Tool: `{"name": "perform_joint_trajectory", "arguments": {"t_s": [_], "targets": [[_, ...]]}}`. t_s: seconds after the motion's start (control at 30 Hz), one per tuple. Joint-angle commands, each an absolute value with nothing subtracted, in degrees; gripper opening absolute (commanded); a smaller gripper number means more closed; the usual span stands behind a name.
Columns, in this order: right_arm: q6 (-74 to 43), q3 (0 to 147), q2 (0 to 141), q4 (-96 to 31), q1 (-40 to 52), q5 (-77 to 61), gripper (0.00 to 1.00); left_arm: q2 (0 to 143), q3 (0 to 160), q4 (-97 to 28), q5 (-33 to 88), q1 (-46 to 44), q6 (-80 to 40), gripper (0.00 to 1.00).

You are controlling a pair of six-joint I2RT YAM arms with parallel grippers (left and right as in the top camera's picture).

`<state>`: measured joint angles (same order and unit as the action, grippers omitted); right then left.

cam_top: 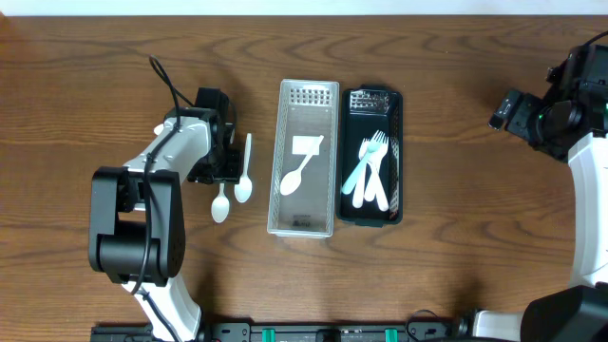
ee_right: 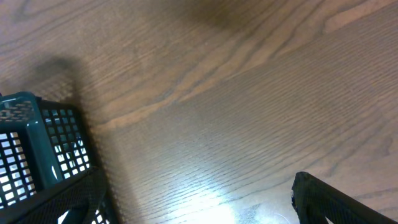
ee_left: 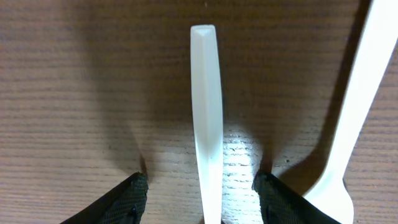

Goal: Pack container
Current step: 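Grasp another white spoon with the left gripper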

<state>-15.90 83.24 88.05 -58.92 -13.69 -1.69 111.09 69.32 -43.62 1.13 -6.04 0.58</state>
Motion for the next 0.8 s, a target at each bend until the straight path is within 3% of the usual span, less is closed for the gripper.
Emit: {"name": "perform_joint_trajectory", "arguments": {"t_s": [0.0,0.27,0.37,0.77], "targets": [[-15.81,83.09,88.07,-59.0,-14.2,-1.96,0.99,112.12,66.78,-43.97,1.02,-6.17,-0.47,0.6],[-15.81,83.09,88.07,-59.0,-14.2,-1.96,0.99,112.12,66.63,-44.49,1.04,-6.04,-2.9,0.28],[-15.81,83.09,88.07,-59.22,-14.2,-1.96,0.99,112.09,66.63,-45.91,1.06,-6.09,-2.87,0.06],[-15.81,83.09,88.07,-59.61,-14.2,-1.96,0.99,107.63,76.27,-57.1,0.82,-6.35,-1.54,0.06]]}}
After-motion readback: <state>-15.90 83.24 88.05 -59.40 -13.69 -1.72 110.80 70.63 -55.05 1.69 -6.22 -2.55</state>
